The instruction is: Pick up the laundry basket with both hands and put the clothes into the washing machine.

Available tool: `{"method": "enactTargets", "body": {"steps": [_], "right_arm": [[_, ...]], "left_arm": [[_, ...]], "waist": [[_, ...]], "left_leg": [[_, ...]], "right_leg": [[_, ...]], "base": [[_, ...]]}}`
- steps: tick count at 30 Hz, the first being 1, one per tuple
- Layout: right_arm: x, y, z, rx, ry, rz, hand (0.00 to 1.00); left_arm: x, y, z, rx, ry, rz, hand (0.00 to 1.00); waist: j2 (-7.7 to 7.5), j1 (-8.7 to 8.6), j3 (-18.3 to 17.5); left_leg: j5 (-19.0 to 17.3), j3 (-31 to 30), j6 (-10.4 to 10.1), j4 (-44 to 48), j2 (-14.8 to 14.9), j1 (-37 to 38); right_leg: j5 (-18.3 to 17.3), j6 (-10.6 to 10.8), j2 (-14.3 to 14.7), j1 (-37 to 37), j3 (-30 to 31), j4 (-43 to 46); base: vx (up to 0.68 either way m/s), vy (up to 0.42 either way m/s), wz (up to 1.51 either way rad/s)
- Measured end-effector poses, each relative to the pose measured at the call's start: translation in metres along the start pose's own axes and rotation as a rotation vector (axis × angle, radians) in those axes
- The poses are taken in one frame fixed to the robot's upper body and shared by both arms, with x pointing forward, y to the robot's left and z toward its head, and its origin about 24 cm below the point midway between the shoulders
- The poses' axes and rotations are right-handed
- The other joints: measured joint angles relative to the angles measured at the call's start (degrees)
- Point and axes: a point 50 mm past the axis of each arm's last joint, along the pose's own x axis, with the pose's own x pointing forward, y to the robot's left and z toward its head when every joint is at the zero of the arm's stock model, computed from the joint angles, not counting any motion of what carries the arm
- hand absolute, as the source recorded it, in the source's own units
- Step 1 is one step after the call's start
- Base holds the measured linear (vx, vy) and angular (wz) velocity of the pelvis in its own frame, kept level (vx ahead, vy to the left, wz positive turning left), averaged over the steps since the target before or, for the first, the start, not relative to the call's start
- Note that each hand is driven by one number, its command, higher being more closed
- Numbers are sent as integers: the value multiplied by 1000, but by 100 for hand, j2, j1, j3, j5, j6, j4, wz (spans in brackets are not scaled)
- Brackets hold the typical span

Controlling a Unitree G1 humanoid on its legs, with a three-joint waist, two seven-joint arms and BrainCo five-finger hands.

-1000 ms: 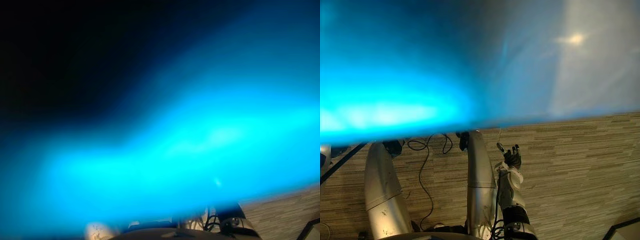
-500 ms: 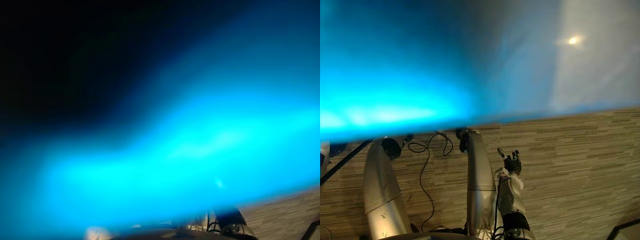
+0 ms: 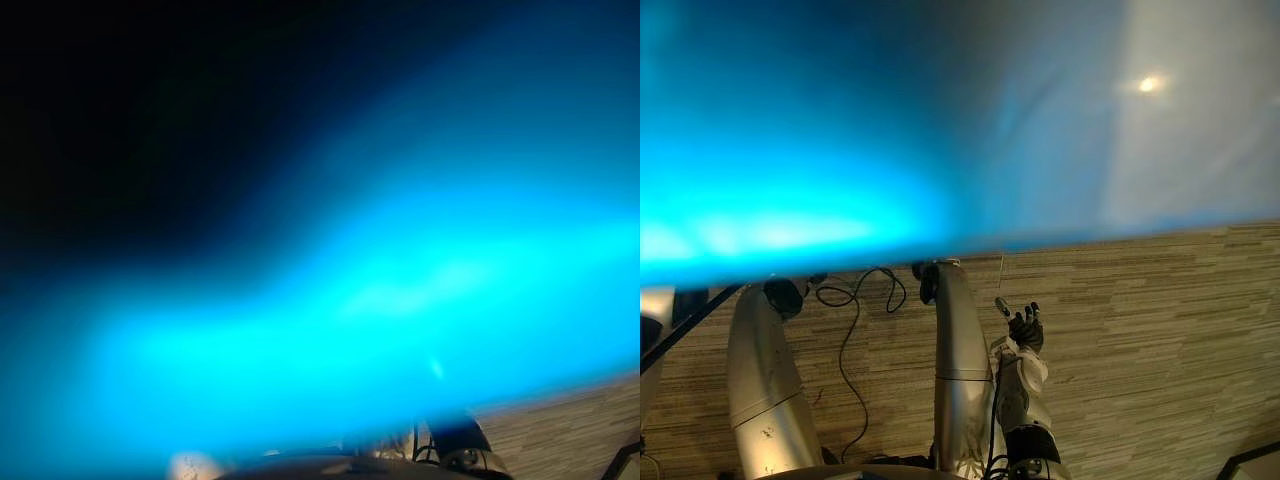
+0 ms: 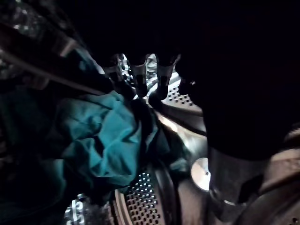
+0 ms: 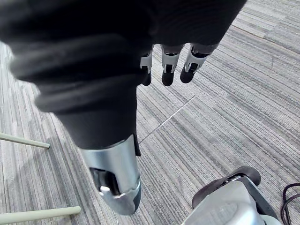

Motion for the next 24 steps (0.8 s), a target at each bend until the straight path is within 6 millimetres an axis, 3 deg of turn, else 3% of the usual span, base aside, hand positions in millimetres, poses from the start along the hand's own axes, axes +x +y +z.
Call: {"method": "enactTargets", "body": {"steps": [6,8,14,19,24], "right_arm": [[0,2,3,-6,-14,-14,0],[0,1,4,-16,-15,-26,0],[2,-1,11,-43,-46,-41,0],[3,-5,15,-39,-56,-69,0],[1,-16,-4,-59,32,-117,0]], "left_arm": [[-68,-3,-99,-128,300,40,0],[-89,-8,-117,-164,354,45,0],[-126,-9,-135,-227,408,67,0],[-161,6,-156,-241,502,118,0],[-217,38,-187,-202,664,176,0]], "waist": [[20,6,16],[21,29,26],[124,97,220],[143,188,430],[146,332,437]], "left_leg": [[7,-117,-9,9,-87,-18],[21,-160,-27,15,-107,-20],[63,-316,-35,8,-206,102],[195,-243,0,-232,-325,471],[393,-90,-67,-937,-542,1858]], "right_leg": [[-56,5,-69,16,-50,88],[-102,-13,-95,25,-82,146],[-155,13,-155,252,-203,195],[-160,11,-273,555,-214,124],[-116,-47,-368,1820,-243,-366]], "base": [[13,25,8],[21,13,14],[18,23,11],[15,15,19],[23,-57,18]]}}
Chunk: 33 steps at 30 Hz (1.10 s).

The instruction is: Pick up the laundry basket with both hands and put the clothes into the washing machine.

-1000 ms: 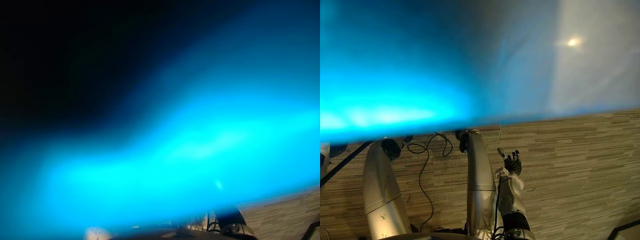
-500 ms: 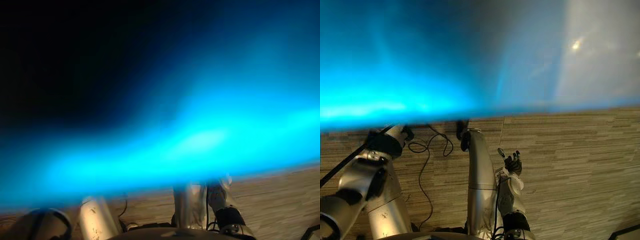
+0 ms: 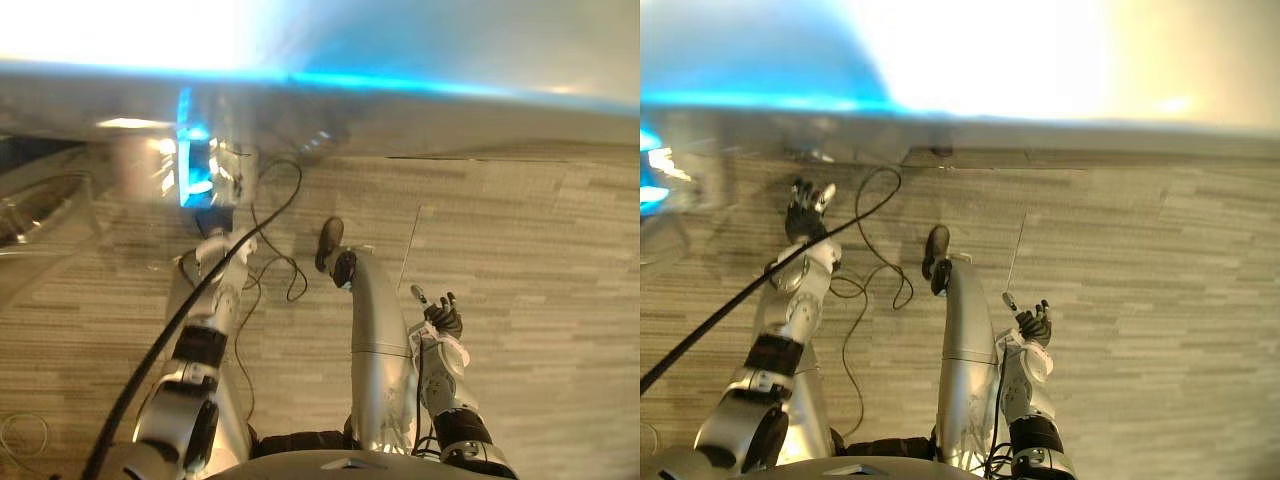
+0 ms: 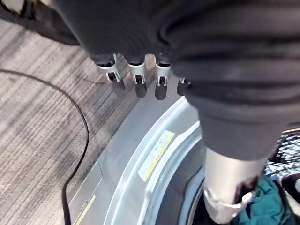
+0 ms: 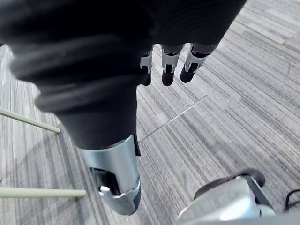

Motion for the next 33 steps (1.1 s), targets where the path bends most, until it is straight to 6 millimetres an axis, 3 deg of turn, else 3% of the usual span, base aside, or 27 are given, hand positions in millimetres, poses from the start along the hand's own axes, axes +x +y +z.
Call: {"method": "enactTargets", "body": {"steps": [4,7,9,10,12,15,16,17,18,21,23,25,30,33], "right_arm": [[-7,-20,-24,-82,98,-25,0],[-18,-48,-47,-151,194,-89,0],[-27,-70,-61,-185,264,-127,0],[-30,-75,-64,-202,279,-133,0],[-35,-90,-69,-240,313,-159,0],[-34,-97,-67,-239,315,-180,0],[-34,-97,-68,-231,322,-189,0],[-34,-97,-70,-226,327,-194,0],[-35,-104,-70,-225,340,-223,0],[-38,-118,-72,-205,366,-287,0],[-42,-119,-85,-189,432,-298,0],[-48,-117,-97,-169,485,-306,0],[-53,-130,-97,-183,502,-328,0],[-58,-136,-99,-189,513,-335,0]], "left_arm": [[-22,30,-44,41,159,9,0],[-48,66,-82,62,325,100,0],[-77,101,-111,112,460,206,0],[-85,109,-117,134,494,226,0],[-115,139,-135,195,612,312,0],[-136,154,-146,234,689,369,0],[-140,158,-147,242,708,380,0],[-141,160,-148,246,715,389,0],[-148,166,-151,229,737,430,0],[-161,173,-158,197,789,485,0],[-167,183,-158,218,820,511,0],[-170,194,-155,261,846,521,0],[-177,197,-158,402,909,441,0],[-179,201,-158,460,943,423,0]], "waist": [[91,119,-78],[173,143,-590],[298,188,-1002],[323,194,-1117],[508,239,-1574],[699,287,-1808],[686,260,-1890],[695,264,-1896],[742,262,-1936],[850,230,-2149],[711,239,-2367],[456,192,-2434],[479,112,-2450],[437,98,-2463]], "left_leg": [[410,169,-14,-1322,-302,1737],[669,254,-44,-2058,-512,2586],[818,273,-94,-2596,-612,3394],[846,275,-114,-2726,-636,3574],[917,263,-156,-3071,-663,4134],[1013,337,-146,-3071,-657,4441],[983,377,-154,-2963,-642,4413],[737,507,-112,-2448,-549,4358],[164,630,-167,-1271,-395,4385],[-90,674,-276,-1527,-410,4657],[-38,699,-194,-2645,-688,5009],[439,721,-32,-3596,-1036,5300],[1035,834,10,-4877,-1339,6002],[1069,896,-13,-4996,-1356,6015]], "right_leg": [[267,5,-60,1629,-184,-1047],[327,29,-148,2392,-291,-1513],[362,79,-155,3203,-436,-1951],[360,83,-156,3381,-466,-2042],[375,108,-137,3978,-609,-2407],[425,104,-92,4468,-684,-2727],[571,72,-103,4602,-814,-2957],[604,56,-101,4687,-837,-3015],[670,86,-73,4974,-886,-3168],[1008,205,84,5276,-909,-3753],[1499,247,196,5371,-848,-4534],[1848,241,132,5429,-763,-5017],[1922,202,100,5541,-599,-5187],[1974,146,186,5322,-278,-5193]], "base": [[21,-78,19],[109,-36,19],[143,-25,18],[126,-19,12],[114,-19,12],[53,-3,10],[6,29,15],[9,84,14],[21,89,6],[10,118,0],[-2,80,-21],[-46,60,-10],[-100,40,-9],[-110,21,-49]]}}
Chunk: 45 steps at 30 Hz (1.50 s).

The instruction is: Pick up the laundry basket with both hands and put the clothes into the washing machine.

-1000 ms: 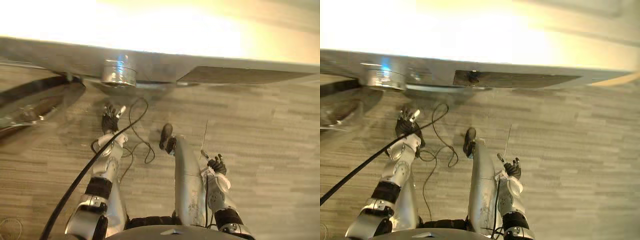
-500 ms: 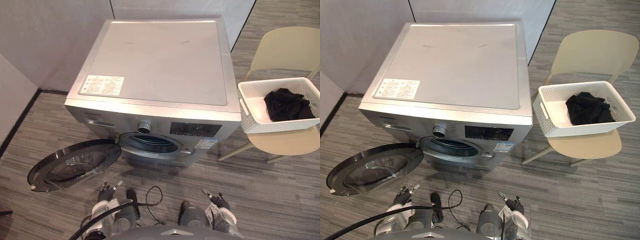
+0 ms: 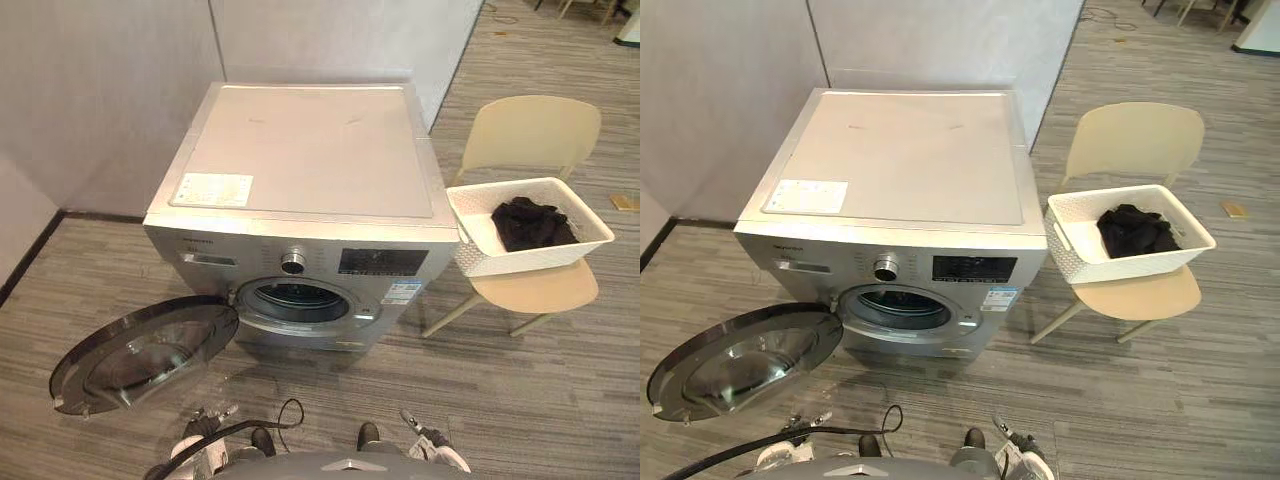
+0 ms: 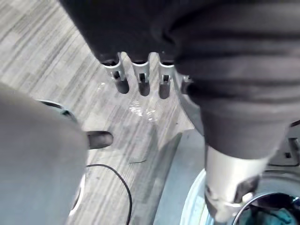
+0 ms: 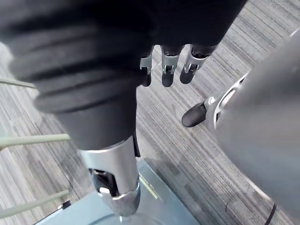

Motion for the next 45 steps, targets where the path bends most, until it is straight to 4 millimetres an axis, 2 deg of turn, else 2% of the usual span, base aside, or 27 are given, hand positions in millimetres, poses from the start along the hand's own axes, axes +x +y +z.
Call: {"method": "enactTargets", "body": {"steps": [4,5,6,7,9,11,12,13,14,15,16,18,22,23,24,25,27,29,30,33,35,37,39,40,41,44,45], "right_arm": [[-1,-6,-6,-5,16,-5,0],[-1,-10,-6,-2,15,-10,0],[-1,-12,-6,6,18,-19,0],[-1,-13,-7,17,25,-24,0],[-1,-22,-16,49,70,-62,0],[-1,-26,-19,60,89,-78,0],[-1,-27,-20,57,95,-81,0],[-2,-26,-23,40,110,-83,0],[-2,-24,-27,33,133,-81,0],[0,-22,-23,17,130,-75,0],[2,-24,-12,-2,102,-78,0],[5,-29,1,-10,76,-92,0],[5,-23,-2,-30,78,-67,0],[4,-21,-3,-42,75,-61,0],[4,-23,-1,-61,67,-63,0],[5,-23,-1,-72,63,-61,0],[8,-27,21,-90,2,-71,0],[9,-24,30,-97,-24,-61,0],[9,-24,28,-106,-19,-59,0],[7,-16,21,-143,-10,-27,0],[7,1,19,-166,-10,18,0],[7,4,20,-174,-12,27,0],[7,9,25,-175,-42,45,0],[6,15,27,-192,-62,66,0],[5,25,27,-214,-69,104,0],[3,28,26,-209,-73,134,0],[3,21,23,-188,-64,119,0]], "left_arm": [[3,11,5,70,13,26,0],[3,12,5,82,15,31,0],[3,12,4,88,17,31,0],[3,11,5,92,17,30,0],[4,19,8,97,5,57,0],[4,28,10,96,-3,80,0],[4,31,10,89,-4,91,0],[3,38,8,70,-1,113,0],[3,49,7,51,5,141,0],[2,43,1,33,29,133,0],[2,28,-7,16,54,96,0],[0,11,-14,-27,81,61,0],[1,17,-9,-103,64,81,0],[2,25,2,-125,7,110,0],[2,29,7,-125,-13,120,0],[2,30,9,-127,-22,123,0],[2,21,7,-159,-13,99,0],[1,19,-2,-192,22,97,0],[0,22,-10,-199,50,106,0],[-6,30,-33,-204,121,133,0],[-3,27,-22,-213,99,125,0],[-4,31,-28,-241,117,141,0],[-4,32,-30,-259,121,148,0],[-4,31,-28,-242,114,141,0],[-2,30,-20,-213,93,129,0],[0,26,-9,-188,52,109,0],[0,22,-4,-172,36,95,0]], "waist": [[-144,-150,56],[-118,-178,73],[36,-189,133],[36,-193,134],[45,-177,133],[-8,-101,103],[-59,-65,72],[-230,-14,-29],[-392,31,-132],[-295,74,-138],[-40,41,-68],[218,-21,-97],[85,13,35],[64,91,135],[41,135,154],[2,167,176],[190,173,273],[260,265,328],[279,349,345],[406,459,173],[267,570,305],[173,602,269],[199,590,287],[225,562,271],[128,568,330],[64,377,505],[33,300,492]], "left_leg": [[-70,40,45,6,-42,-54],[-20,230,65,6,75,-71],[42,534,143,27,265,-75],[43,634,144,78,346,-78],[52,948,97,209,647,40],[89,1234,-43,238,818,166],[113,1320,-107,245,841,177],[156,1460,-278,275,825,164],[137,1551,-509,346,854,125],[160,1546,-551,362,1063,121],[169,1438,-557,375,1313,69],[238,1260,-563,502,1533,59],[384,1036,-566,2137,2196,-243],[622,735,178,3398,2676,-716],[882,450,480,3848,2779,-931],[906,232,471,4117,2779,-1099],[-115,-494,-90,5170,2056,-1628],[-713,-532,-177,5145,1511,-1719],[-941,-536,-231,4671,1103,-1709],[-1717,-812,-313,2582,609,-868],[-1495,-700,-78,2257,419,-771],[-1486,-771,-58,2333,229,-653],[-1507,-796,13,2093,104,-274],[-1592,-754,143,1883,71,-104],[-1613,-656,165,1816,14,1],[-1671,-812,145,1810,67,245],[-1643,-971,98,1717,100,343]], "right_leg": [[38,-103,65,-333,288,105],[-175,-336,63,-372,81,85],[-355,-450,-11,-482,-289,403],[-388,-444,-98,-592,-461,759],[-647,-335,-637,-633,-1240,1923],[-664,-287,-1154,-511,-1795,2261],[-631,-281,-1302,-514,-1937,2287],[-251,-314,-1537,-550,-2093,2149],[-95,366,-1433,-543,-2047,1706],[-74,604,-1095,-385,-2066,1201],[180,433,-629,-236,-2054,633],[356,341,-219,-33,-2026,125],[72,117,6,259,-1875,131],[-106,37,151,332,-1724,251],[-155,-11,178,339,-1594,286],[-171,-24,181,350,-1517,301],[-170,-84,155,291,-1092,301],[-150,-111,172,236,-757,289],[-150,-105,184,230,-563,290],[-40,115,376,102,-177,179],[-33,75,297,-79,-12,275],[-69,191,173,80,118,260],[-527,301,-13,-55,162,1045],[-854,366,-112,-507,187,2070],[-965,445,-256,-1024,281,3124],[-914,462,-478,-1542,413,4547],[-1154,365,-661,-1507,216,4550]], "base": [[-53,10,-60],[-5,-7,-82],[14,-2,-84],[52,-12,-79],[96,-76,-64],[64,-157,-68],[47,-276,-88],[46,-399,-99],[61,-582,-115],[24,-572,-105],[-10,-426,-71],[-21,-305,-35],[-37,-221,-31],[-86,-143,-44],[-31,-78,-57],[32,-40,-55],[56,49,-76],[75,128,-94],[93,149,-107],[165,132,-77],[215,74,-20],[204,68,-10],[141,44,-9],[109,19,-12],[80,9,-14],[87,-113,25],[121,-194,61]]}}
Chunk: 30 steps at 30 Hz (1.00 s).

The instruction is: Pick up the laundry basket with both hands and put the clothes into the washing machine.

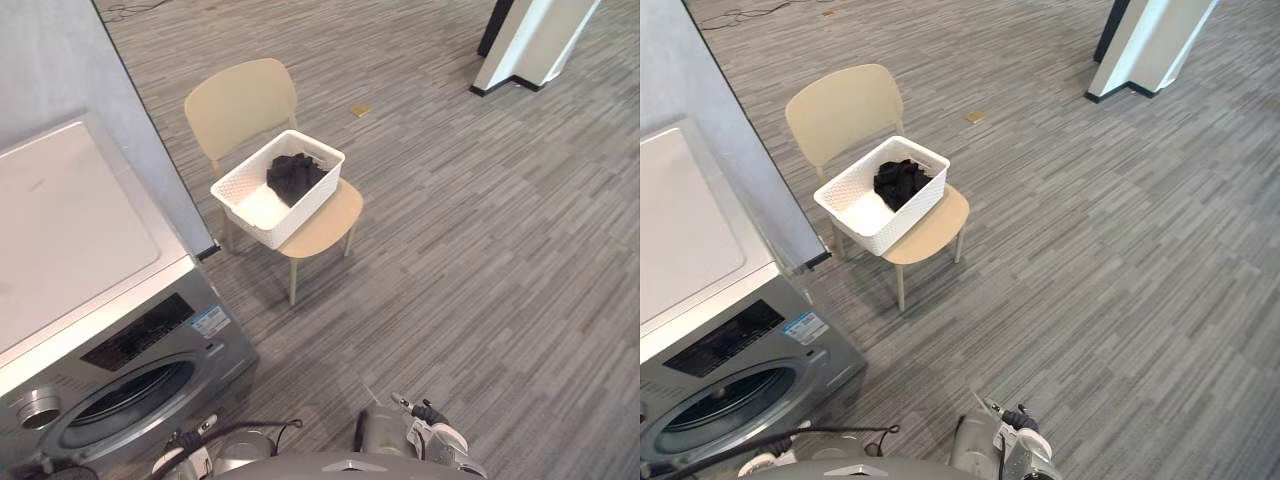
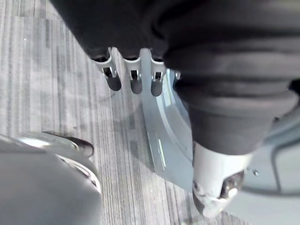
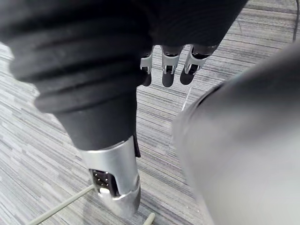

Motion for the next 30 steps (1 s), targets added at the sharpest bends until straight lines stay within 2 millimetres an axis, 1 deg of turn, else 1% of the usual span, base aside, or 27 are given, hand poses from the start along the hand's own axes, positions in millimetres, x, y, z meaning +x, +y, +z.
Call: {"method": "enactTargets", "body": {"steps": [1,2,3,4,5,6,7,8,9,10,11,12,13,14,15,16,18,19,20,22,23,24,25,26,27,28,30], "right_arm": [[-1,-7,-4,13,9,-22,0],[-2,-14,-6,40,15,-47,0],[-2,-19,-8,67,21,-67,0],[-3,-26,-11,104,34,-94,0],[-3,-29,-13,120,47,-105,0],[-4,-31,-22,133,82,-118,0],[-6,-32,-30,142,114,-125,0],[-4,-33,-28,152,119,-131,0],[-4,-40,-24,146,110,-147,0],[-3,-42,-21,143,103,-152,0],[-3,-48,-19,144,99,-164,0],[-4,-50,-19,147,101,-173,0],[-3,-50,-19,145,102,-171,0],[-3,-53,-16,139,96,-177,0],[-5,-57,-19,141,100,-188,0],[-6,-62,-18,149,92,-201,0],[-7,-70,-18,218,83,-245,0],[-7,-71,-17,246,79,-258,0],[-7,-74,-14,296,67,-277,0],[-6,-74,-10,310,57,-278,0],[-2,-65,-3,310,44,-252,0],[0,-58,1,312,35,-233,0],[0,-59,4,312,27,-236,0],[1,-60,8,316,16,-236,0],[2,-49,5,312,24,-207,0],[2,-38,0,315,45,-184,0],[1,-32,-7,321,68,-174,0]], "left_arm": [[0,-1,1,3,-7,-5,0],[0,-5,3,2,-13,-17,0],[0,-9,5,0,-19,-28,0],[0,-11,7,2,-24,-34,0],[0,-10,6,4,-25,-31,0],[1,-3,4,14,-19,-14,0],[1,8,1,32,-10,12,0],[1,8,-7,4,24,20,0],[0,8,-12,-33,42,29,0],[0,8,-13,-43,46,31,0],[-1,7,-16,-70,55,35,0],[-2,7,-18,-99,64,38,0],[-1,8,-18,-102,64,40,0],[-2,10,-18,-94,62,44,0],[-2,12,-18,-82,61,45,0],[-2,12,-18,-60,57,41,0],[-1,12,-17,-48,58,38,0],[-1,13,-17,-48,59,40,0],[-1,13,-15,-38,56,40,0],[-1,12,-15,-34,57,39,0],[0,18,-14,-26,56,50,0],[0,17,-17,1,71,48,0],[-1,15,-21,21,81,41,0],[-3,12,-27,46,95,29,0],[-2,10,-25,57,93,25,0],[-1,12,-20,71,79,29,0],[0,14,-17,76,72,32,0]], "waist": [[-13,-12,-8],[-14,-34,-7],[-6,-52,-5],[33,-75,-16],[25,-74,-25],[-39,-56,-57],[-152,-64,-120],[-15,-64,-140],[94,-48,-172],[102,-54,-182],[134,-94,-189],[234,-163,-207],[235,-171,-190],[219,-157,-184],[207,-164,-184],[204,-171,-185],[210,-173,-182],[180,-165,-184],[141,-185,-147],[177,-177,-124],[-26,-133,37],[17,-136,3],[78,-140,-20],[228,-73,-44],[134,-68,-27],[57,-39,-16],[25,-12,-12]], "left_leg": [[12,-51,-22,-20,28,23],[24,-208,-44,-27,111,33],[61,-364,-133,-74,190,34],[77,-555,-357,-148,369,26],[83,-619,-483,-176,467,35],[59,-699,-723,-187,644,62],[32,-795,-932,-193,764,95],[96,-815,-1058,-160,1152,155],[443,-823,-1024,-39,1341,78],[659,-866,-973,113,1377,-18],[1055,-1027,-723,687,1512,-412],[1480,-1064,-248,1570,1699,-975],[1535,-1044,-111,2037,1756,-1262],[1416,-703,-94,2754,1769,-1608],[1384,-365,-49,2966,1798,-1706],[1358,440,55,3124,1833,-1788],[1234,1518,188,2866,1792,-1826],[1199,1575,166,2732,1783,-1805],[1122,1580,-29,2310,1554,-1690],[1135,1614,-135,2107,1453,-1609],[969,1572,-359,2214,1323,-1774],[760,1476,-513,1071,847,-1613],[979,1414,-456,459,692,-1497],[1399,1451,36,-110,524,-1339],[1502,1501,-27,-323,343,-1219],[1494,1498,2,-383,228,-1222],[1409,1536,85,-338,162,-1205]], "right_leg": [[-61,-36,-138,21,-134,-114],[-120,-102,-388,88,-338,-434],[-123,-112,-568,124,-406,-702],[-63,-114,-707,175,-355,-1131],[57,-93,-718,209,-247,-1423],[481,36,-698,334,-21,-1863],[618,439,-691,399,-8,-1990],[136,599,-430,461,-223,-1737],[-93,423,-232,441,-319,-1570],[-173,346,-175,447,-342,-1525],[-269,215,-34,587,-493,-1604],[-306,84,105,855,-722,-1840],[-300,-6,159,1016,-827,-1975],[-240,-128,208,1311,-1023,-2238],[-203,-168,245,1475,-1106,-2396],[-136,-215,327,1725,-1282,-2681],[-20,-241,498,2000,-1503,-3113],[1,-242,524,2052,-1545,-3195],[111,-225,543,2156,-1676,-3405],[328,-241,579,2223,-1684,-3721],[455,-218,520,2388,-1648,-3997],[586,-199,404,2465,-1667,-4158],[622,-185,413,2465,-1673,-4219],[642,-78,481,2519,-1635,-4327],[742,-73,397,2577,-1632,-4495],[752,-87,315,2585,-1629,-4549],[753,-89,232,2606,-1621,-4531]], "base": [[135,-251,62],[141,-322,55],[166,-467,78],[136,-441,64],[138,-491,55],[120,-430,35],[174,-610,26],[168,-720,13],[151,-714,2],[125,-656,19],[124,-531,39],[124,-490,47],[102,-402,42],[67,-265,27],[92,-285,31],[116,-210,36],[143,-140,42],[194,-69,50],[174,-45,41],[127,-4,20],[69,53,0],[87,139,-4],[78,157,-14],[91,164,-14],[88,135,-6],[77,116,10],[56,108,4]]}}
